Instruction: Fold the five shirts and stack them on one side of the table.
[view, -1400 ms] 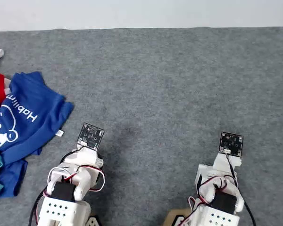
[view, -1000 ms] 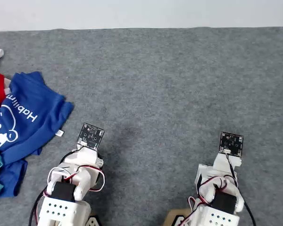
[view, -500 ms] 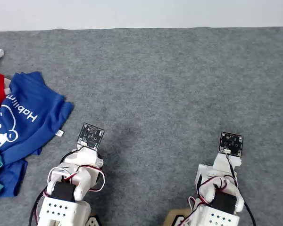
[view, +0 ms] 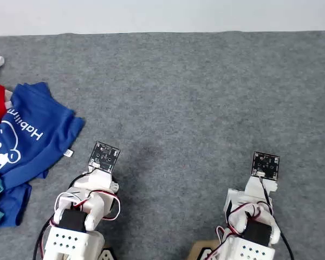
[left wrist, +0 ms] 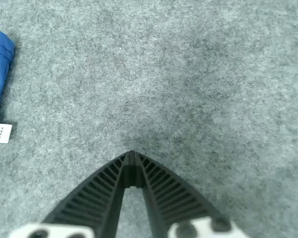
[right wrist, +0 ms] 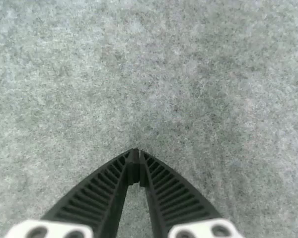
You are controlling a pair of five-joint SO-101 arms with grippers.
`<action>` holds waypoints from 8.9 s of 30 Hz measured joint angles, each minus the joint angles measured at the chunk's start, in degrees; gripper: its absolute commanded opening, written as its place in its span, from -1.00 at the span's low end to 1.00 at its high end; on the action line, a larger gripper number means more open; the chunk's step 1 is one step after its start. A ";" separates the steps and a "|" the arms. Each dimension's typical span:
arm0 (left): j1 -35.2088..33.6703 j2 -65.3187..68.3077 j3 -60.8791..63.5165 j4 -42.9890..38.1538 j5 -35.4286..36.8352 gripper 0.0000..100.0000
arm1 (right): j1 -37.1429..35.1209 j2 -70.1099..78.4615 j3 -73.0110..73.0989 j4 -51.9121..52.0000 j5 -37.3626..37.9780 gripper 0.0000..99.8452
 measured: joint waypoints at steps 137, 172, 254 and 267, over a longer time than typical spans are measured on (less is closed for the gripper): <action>-28.57 109.27 -90.99 13.71 -37.01 -0.99 | 0.00 0.00 0.00 0.00 0.00 -0.98; 5.54 102.07 -142.86 43.25 -10.81 -1.00 | 0.00 0.00 0.00 0.00 0.00 -0.98; -14.95 100.84 -115.78 42.90 -4.13 -0.99 | -26.46 82.73 -69.27 -1.14 13.71 -0.86; -15.38 100.84 -109.54 42.81 -4.13 -0.99 | -32.09 116.92 -102.33 5.80 7.21 -0.50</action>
